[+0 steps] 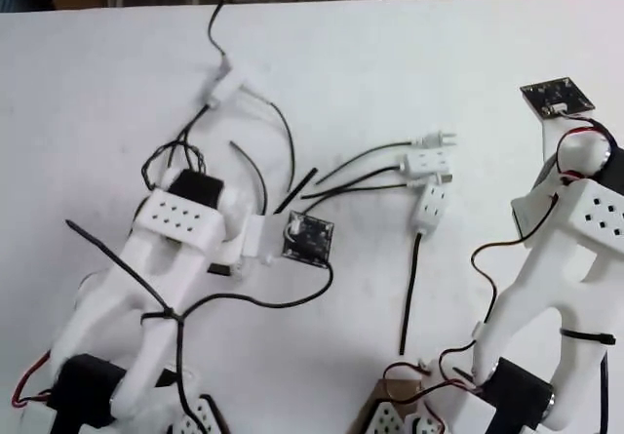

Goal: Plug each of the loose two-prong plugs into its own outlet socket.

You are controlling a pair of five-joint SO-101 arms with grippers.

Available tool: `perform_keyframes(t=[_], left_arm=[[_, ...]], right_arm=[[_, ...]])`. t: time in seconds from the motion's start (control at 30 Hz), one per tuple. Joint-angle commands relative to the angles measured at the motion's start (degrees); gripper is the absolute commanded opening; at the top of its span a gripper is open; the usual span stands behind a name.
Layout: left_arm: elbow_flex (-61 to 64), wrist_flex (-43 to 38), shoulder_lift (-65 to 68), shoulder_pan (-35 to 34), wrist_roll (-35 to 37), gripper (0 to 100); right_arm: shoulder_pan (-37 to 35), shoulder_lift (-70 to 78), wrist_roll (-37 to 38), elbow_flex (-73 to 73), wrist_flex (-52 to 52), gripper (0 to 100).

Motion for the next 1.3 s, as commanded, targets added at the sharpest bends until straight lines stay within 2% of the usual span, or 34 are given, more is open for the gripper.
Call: perform_keyframes(t=[0.0,0.3,0.5,0.7,1.1,1.27], left_arm=[[-2.02,0.00,0.13,-0.92,-30.68,2],[-0.88,-0.09,0.22,-0.48,-30.68,2],[5.19,-8.62,0.22,-0.84,-30.68,2],[6.42,-10.64,0.22,-0.31,-30.68,2],[6.33,-1.49,0.04,0.04,-32.97,2],[6.33,-3.16,0.04,0.04,-32.97,2]], right_arm=[[-0.04,-1.54,0.53,-0.18,-0.22,22.0],[0.04,-1.54,0.53,-0.18,-0.22,22.0],[0.04,-1.54,0.53,-0.18,-0.22,22.0],[0.04,-1.54,0.53,-0.18,-0.22,22.0],[-0.31,-1.54,0.44,-0.18,-0.22,22.0],[-0.04,-1.54,0.44,-0.18,-0.22,22.0]])
